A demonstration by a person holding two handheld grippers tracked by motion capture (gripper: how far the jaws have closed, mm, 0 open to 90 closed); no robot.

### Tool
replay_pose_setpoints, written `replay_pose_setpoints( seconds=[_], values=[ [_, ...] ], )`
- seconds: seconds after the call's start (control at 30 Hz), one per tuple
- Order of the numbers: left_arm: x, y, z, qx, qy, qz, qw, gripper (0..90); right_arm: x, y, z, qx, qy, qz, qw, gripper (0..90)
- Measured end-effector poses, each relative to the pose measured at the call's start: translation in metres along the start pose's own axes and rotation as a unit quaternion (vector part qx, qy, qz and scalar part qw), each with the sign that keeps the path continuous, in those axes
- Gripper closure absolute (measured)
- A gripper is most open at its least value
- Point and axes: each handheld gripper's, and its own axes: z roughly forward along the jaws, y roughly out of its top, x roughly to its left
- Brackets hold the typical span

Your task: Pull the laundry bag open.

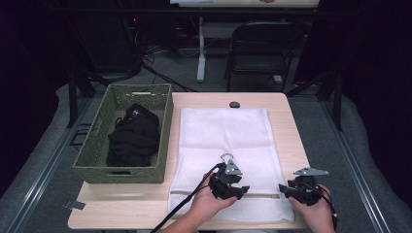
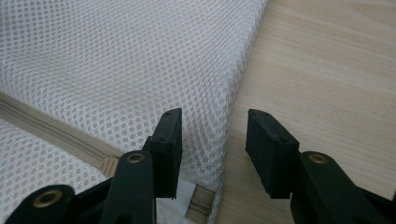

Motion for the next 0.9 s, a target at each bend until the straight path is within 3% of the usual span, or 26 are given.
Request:
replay_pose_setpoints(
  seconds=[0.4,0.5,0.67,0.77,0.9],
  values=[
    [-0.005,0.000,0.014,0.011,-0.009,0.000,0.9999,55.2,0.004,0.000,0.004,0.011,-0.007,-0.016,0.9998,59.9],
    [-0.006,0.000,0.016,0.014,-0.004,0.002,0.9999,55.2,0.007,0.000,0.004,0.010,-0.011,-0.023,0.9996,62.8],
    [-0.007,0.001,0.020,0.017,-0.015,0.003,0.9997,55.2,0.010,0.000,0.005,0.013,-0.010,-0.031,0.9994,69.9],
    [-0.009,0.002,0.021,0.017,-0.011,0.003,0.9998,55.3,0.010,0.001,0.005,0.016,-0.005,-0.032,0.9994,74.9],
    [-0.011,0.005,0.024,0.019,-0.022,0.005,0.9996,55.6,0.010,0.001,0.005,0.016,0.004,-0.032,0.9993,81.7]
  ],
)
